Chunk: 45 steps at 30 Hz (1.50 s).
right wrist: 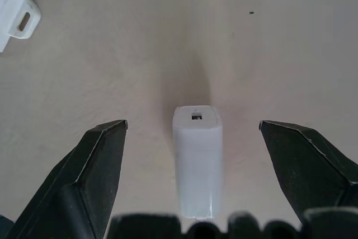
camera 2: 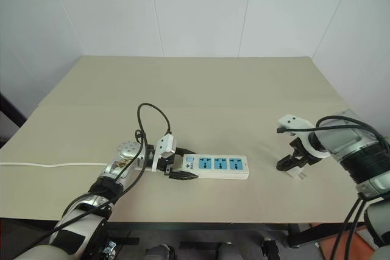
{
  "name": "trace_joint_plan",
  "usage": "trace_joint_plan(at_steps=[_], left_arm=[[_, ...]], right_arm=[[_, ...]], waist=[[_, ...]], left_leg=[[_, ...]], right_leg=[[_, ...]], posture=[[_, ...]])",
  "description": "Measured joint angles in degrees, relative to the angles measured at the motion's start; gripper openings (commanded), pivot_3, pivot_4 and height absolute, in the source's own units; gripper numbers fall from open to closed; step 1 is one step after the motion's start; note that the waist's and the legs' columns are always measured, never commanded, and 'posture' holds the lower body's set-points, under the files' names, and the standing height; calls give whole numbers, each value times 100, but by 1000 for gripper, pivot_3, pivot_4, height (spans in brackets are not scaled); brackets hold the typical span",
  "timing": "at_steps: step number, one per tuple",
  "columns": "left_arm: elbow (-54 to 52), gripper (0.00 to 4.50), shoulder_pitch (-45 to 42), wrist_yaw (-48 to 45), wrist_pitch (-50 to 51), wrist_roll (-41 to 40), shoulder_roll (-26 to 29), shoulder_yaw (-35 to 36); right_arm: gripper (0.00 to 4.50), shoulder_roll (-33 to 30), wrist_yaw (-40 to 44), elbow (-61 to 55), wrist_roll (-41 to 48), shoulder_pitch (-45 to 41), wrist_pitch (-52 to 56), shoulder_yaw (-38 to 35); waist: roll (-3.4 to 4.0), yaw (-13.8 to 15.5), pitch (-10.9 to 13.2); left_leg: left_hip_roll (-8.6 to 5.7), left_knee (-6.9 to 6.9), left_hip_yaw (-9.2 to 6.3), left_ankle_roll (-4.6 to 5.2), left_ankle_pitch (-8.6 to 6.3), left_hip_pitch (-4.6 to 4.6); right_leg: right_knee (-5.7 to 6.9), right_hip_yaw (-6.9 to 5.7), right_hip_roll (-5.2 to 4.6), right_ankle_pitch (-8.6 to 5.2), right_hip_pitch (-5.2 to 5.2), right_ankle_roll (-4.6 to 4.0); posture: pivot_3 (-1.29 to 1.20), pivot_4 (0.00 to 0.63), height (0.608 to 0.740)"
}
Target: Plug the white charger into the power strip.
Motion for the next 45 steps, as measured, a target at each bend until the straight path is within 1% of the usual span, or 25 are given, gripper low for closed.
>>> trace_joint_plan(at_steps=[10, 15, 18, 21, 26, 27, 32, 34, 36, 38, 40, 41, 43, 45], left_arm=[[-207, 3293, 115, 11, 92, -4, 33, 0], [-291, 3293, 157, 15, 140, -6, 46, -1], [-320, 3293, 169, 14, 146, -6, 57, -6], [-327, 3293, 169, 14, 154, -8, 64, -5], [-330, 3293, 169, 12, 164, -11, 77, -5], [-331, 3293, 168, 12, 166, -13, 79, -5], [-328, 3293, 168, -9, 171, -34, 105, -6], [-312, 3293, 166, -26, 190, -38, 121, -8], [-287, 3293, 148, -39, 220, -50, 120, -11], [-258, 3293, 116, -54, 240, -57, 113, -24], [-218, 3293, 86, -84, 240, -60, 112, -39], [-201, 3293, 58, -86, 239, -61, 108, -47], [-175, 3293, 28, -88, 234, -66, 104, -72], [-141, 3293, 14, -108, 235, -72, 109, -79]], right_arm=[[4500, 336, 73, 540, -414, 3, -369, 44], [4500, 360, 135, 620, -508, 33, -497, 43], [3934, 361, 157, 620, -570, 63, -545, 35], [2993, 357, 170, 543, -659, 136, -570, -5], [1284, 338, 237, 278, -690, 249, -569, -56], [1111, 332, 238, 213, -706, 274, -569, -69], [1114, 373, 197, 17, -677, 367, -579, -257], [1114, 576, 84, -25, -502, 365, -597, -663], [1114, 827, -73, -99, -230, 329, -661, -1260], [1114, 1115, -263, -208, 103, 310, -841, -1957], [1114, 1608, -562, -416, 571, 427, -1311, -2928], [1114, 1798, -651, -543, 776, 480, -1512, -3242], [1114, 2099, -839, -774, 1090, 606, -1721, -3670], [1114, 2543, -1091, -963, 1496, 763, -1710, -4126]], waist=[[0, -9, 0], [1, -12, 0], [0, -8, -1], [0, -9, -1], [-2, -13, -2], [-2, -15, -3], [-2, -22, -2], [-2, -32, -2], [-2, -36, -2], [-2, -35, -2], [-3, -31, -3], [-3, -28, -3], [-4, -7, -3], [-4, -12, -3]], left_leg=[[0, 0, 0, 0, 0, 2], [0, 0, 0, 0, 0, 2], [0, 0, -1, 0, 0, 4], [0, 0, -1, 0, 0, 6], [1, 2, -1, 0, 0, 7], [1, 2, -1, 0, 0, 7], [0, 1, -1, 0, 0, 6], [1, 1, -1, 0, 0, 7], [1, 2, -3, 0, 0, 8], [0, 0, -5, 0, 0, 7], [1, 0, -8, 0, 0, 7], [0, 0, -9, 0, 0, 7], [0, 1, -12, 0, 0, 5], [-1, 1, -11, 0, 0, 6]], right_leg=[[3, 0, 0, 1, 0, -1], [3, 0, 0, 1, 1, -1], [3, -1, 1, 1, 3, -1], [3, -1, 1, 0, 5, -1], [3, -1, 1, 0, 7, 0], [3, -1, 1, 0, 7, 0], [3, -1, 1, 0, 5, 0], [5, 0, 2, 1, 5, 0], [7, -1, 2, 1, 5, -1], [6, -1, 2, 1, 7, -1], [4, -3, 3, 3, 11, -2], [6, -3, 2, 4, 10, -4], [6, -6, 2, 20, 12, -28], [5, -5, 1, 28, 13, -38]], posture=[[0, 150, 740], [0, 150, 740], [0, 150, 740], [0, 150, 740], [0, 150, 740], [0, 150, 740], [0, 150, 740], [0, 150, 740], [0, 150, 740], [0, 150, 740], [0, 150, 740], [0, 150, 740], [0, 150, 740], [0, 150, 740]])
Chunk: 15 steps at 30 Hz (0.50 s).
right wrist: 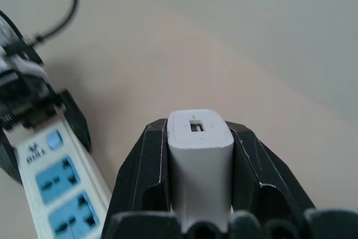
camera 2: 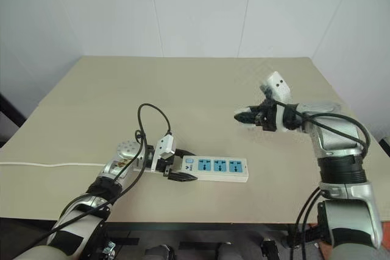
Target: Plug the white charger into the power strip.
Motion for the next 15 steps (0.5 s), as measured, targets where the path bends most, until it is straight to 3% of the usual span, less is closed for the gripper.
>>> trace_joint_plan(at_steps=[4, 8, 15], left_arm=[[4, 3293, -11, -5, 7, -13, 12, -3], [3, 3293, -11, -15, 8, -47, 65, -3], [4, 3293, -11, -25, 26, -92, 157, -6]], right_arm=[[1114, 563, -99, -469, 421, 611, -444, -199], [1114, 955, 45, -660, 442, 1238, -1221, 169], [1114, 1347, 176, -569, 409, 1424, -2298, 552]], waist=[[0, -2, -1], [-1, -45, -1], [-1, -120, -1]], left_leg=[[2, -1, -4, 0, 0, 2], [2, 1, -2, 0, 0, 1], [4, 0, -3, 0, 0, 5]], right_leg=[[2, -2, 4, 0, 2, 0], [4, 0, 4, 0, -2, 1], [4, -1, 7, -3, 0, 4]], posture=[[0, 150, 740], [0, 150, 740], [0, 150, 740]])
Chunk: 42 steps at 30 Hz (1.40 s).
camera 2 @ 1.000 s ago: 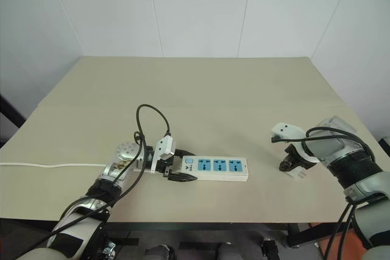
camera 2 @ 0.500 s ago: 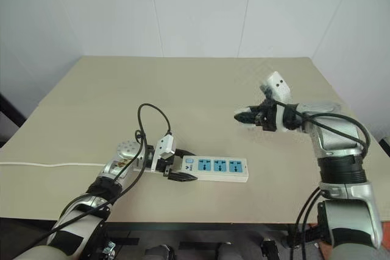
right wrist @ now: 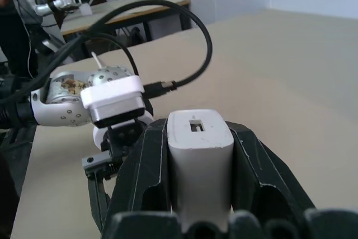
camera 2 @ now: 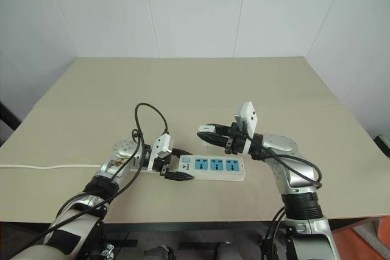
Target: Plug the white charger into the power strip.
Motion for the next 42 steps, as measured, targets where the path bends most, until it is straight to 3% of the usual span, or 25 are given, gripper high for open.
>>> trace_joint_plan(at_steps=[14, 27, 42], left_arm=[[-257, 3293, 127, 12, 129, -31, 87, -37], [-591, 3293, 292, 78, 342, -55, 176, -40], [-674, 3293, 339, 114, 380, -58, 192, -48]], right_arm=[[1114, 447, 366, 938, -429, 195, -1347, 882], [1114, 414, 574, 1743, -490, -152, -1951, 907], [1114, 355, 621, 1757, -422, -114, -2001, 852]], waist=[[0, -17, 0], [-2, -26, -1], [-7, -25, -5]], left_leg=[[2, -2, -1, 0, 0, 0], [5, -5, -1, 0, 0, 8], [5, -5, -1, 0, 0, 10]], right_leg=[[0, 0, 2, 0, -1, -1], [1, 0, 5, 0, 3, -2], [1, 1, 5, 0, 5, -2]], posture=[[0, 150, 740], [0, 150, 740], [0, 150, 740]])
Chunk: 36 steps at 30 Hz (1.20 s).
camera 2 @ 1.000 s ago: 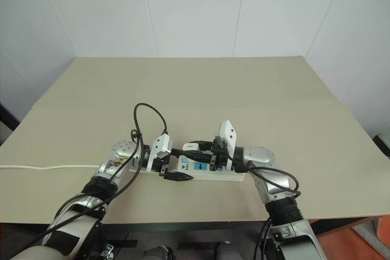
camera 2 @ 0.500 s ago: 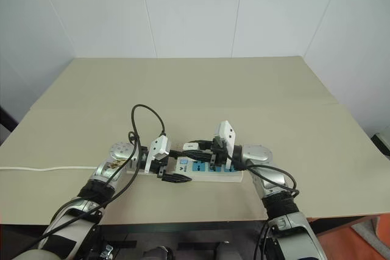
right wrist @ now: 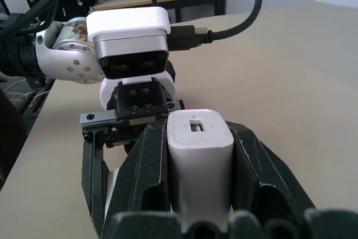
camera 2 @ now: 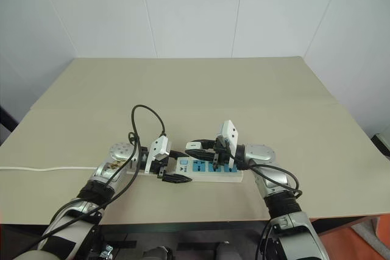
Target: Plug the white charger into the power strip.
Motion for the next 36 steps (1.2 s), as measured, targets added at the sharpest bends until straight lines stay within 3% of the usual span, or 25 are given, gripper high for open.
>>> trace_joint_plan(at_steps=[36], left_arm=[[-99, 3293, 6, -33, 120, -29, 99, -33]], right_arm=[[1114, 78, 241, 405, 58, 40, -390, 6]], waist=[[-1, -7, -1]], left_leg=[[1, -1, 0, 0, 0, 2]], right_leg=[[-1, 0, 1, -1, 1, 1]], posture=[[0, 150, 740]])
